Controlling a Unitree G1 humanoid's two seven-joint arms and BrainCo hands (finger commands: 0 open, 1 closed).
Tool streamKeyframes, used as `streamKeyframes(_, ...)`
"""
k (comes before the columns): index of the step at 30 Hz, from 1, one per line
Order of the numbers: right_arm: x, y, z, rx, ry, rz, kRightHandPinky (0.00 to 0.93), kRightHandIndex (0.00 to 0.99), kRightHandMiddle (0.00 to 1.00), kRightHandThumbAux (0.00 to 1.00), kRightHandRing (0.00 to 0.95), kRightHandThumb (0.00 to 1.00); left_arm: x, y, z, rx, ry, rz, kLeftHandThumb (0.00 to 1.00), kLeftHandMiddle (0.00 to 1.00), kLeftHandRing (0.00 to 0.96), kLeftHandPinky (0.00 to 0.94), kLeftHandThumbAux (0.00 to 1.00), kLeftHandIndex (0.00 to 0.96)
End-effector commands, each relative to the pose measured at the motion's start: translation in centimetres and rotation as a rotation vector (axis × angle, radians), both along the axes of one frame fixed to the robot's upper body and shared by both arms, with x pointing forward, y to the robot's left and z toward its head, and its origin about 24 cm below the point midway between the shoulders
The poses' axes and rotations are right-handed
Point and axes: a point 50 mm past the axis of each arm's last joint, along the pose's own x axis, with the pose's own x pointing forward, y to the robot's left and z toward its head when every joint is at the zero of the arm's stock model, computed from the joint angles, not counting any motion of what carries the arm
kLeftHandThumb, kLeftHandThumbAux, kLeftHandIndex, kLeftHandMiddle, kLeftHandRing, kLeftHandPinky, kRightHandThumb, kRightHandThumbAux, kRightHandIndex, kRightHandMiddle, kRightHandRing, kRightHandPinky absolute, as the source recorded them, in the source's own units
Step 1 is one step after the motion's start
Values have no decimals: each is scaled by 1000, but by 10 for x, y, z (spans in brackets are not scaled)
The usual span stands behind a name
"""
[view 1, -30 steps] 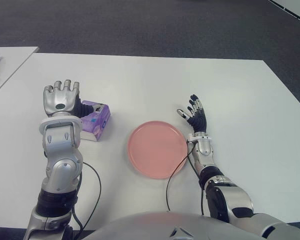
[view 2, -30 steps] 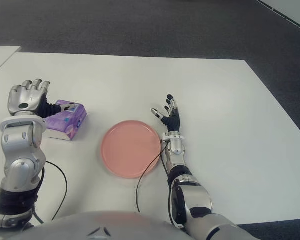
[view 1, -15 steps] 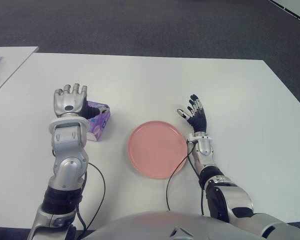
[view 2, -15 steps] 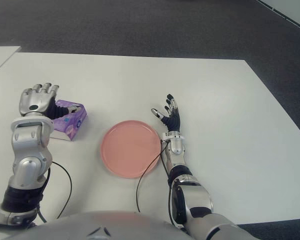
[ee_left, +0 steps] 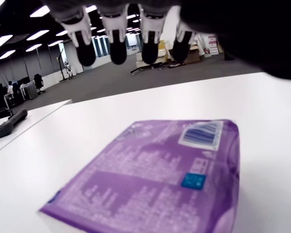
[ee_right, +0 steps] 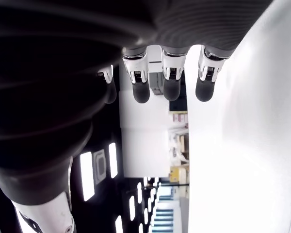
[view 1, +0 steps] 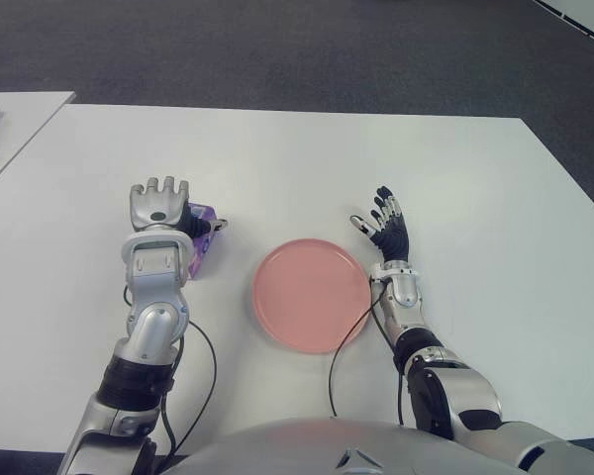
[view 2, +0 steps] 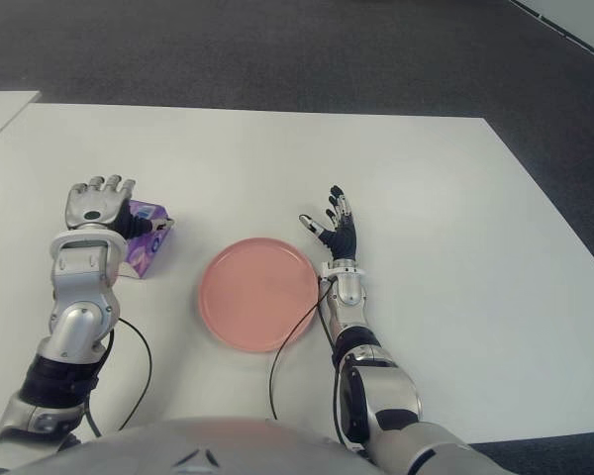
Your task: Put the tissue paper into the plate.
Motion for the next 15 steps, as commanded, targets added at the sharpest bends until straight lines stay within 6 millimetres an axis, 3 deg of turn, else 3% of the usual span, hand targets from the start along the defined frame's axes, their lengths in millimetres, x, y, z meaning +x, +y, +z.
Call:
streamKeyframes(1, -19, -4, -25, 18, 108, -24, 18, 6, 0, 783, 0, 80, 3, -1, -6, 29, 28, 2, 0, 0, 0, 0, 222, 0)
streamKeyframes(15, -20, -4, -25, 18, 107, -24, 18, 6, 0, 783, 0, 80, 8, -8, -21, 76, 70, 24, 0, 0, 0, 0, 188, 0)
